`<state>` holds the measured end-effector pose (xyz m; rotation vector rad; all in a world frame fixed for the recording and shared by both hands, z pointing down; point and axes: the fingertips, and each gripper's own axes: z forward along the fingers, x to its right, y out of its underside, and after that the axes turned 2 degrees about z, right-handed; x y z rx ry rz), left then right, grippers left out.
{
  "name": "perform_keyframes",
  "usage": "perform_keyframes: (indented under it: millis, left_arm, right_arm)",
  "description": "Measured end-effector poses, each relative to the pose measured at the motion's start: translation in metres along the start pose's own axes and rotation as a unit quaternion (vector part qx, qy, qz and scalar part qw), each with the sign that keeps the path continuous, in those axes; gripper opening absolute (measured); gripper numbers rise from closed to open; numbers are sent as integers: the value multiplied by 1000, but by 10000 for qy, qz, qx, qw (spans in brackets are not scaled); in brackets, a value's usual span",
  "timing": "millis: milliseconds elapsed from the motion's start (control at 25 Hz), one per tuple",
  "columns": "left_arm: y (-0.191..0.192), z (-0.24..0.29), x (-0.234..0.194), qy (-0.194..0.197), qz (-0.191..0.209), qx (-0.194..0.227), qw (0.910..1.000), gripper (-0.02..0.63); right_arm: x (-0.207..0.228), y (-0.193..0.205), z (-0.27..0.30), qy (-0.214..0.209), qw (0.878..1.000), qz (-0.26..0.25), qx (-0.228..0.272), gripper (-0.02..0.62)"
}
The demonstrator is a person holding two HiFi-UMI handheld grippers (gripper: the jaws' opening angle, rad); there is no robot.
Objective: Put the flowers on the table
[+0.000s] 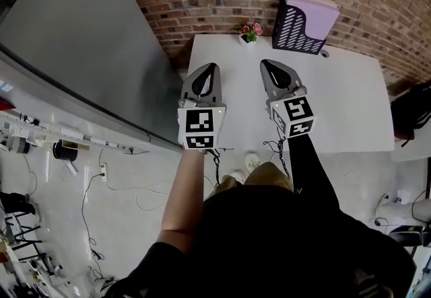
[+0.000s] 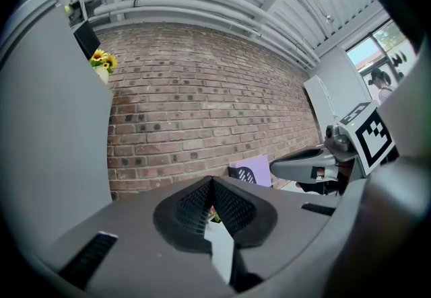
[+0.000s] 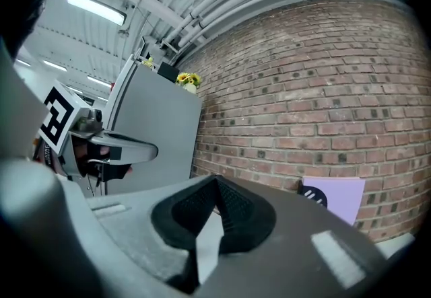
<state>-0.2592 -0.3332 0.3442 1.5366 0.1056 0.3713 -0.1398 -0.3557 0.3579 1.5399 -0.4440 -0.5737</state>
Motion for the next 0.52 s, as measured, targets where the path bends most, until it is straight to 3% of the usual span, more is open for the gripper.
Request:
perform_keyframes:
  millis: [520]
  left_arm:
    - [-2, -5, 5, 18, -94, 71, 9999, 8]
  right_arm:
    - [0, 2, -10, -44, 10000, 75, 25, 0]
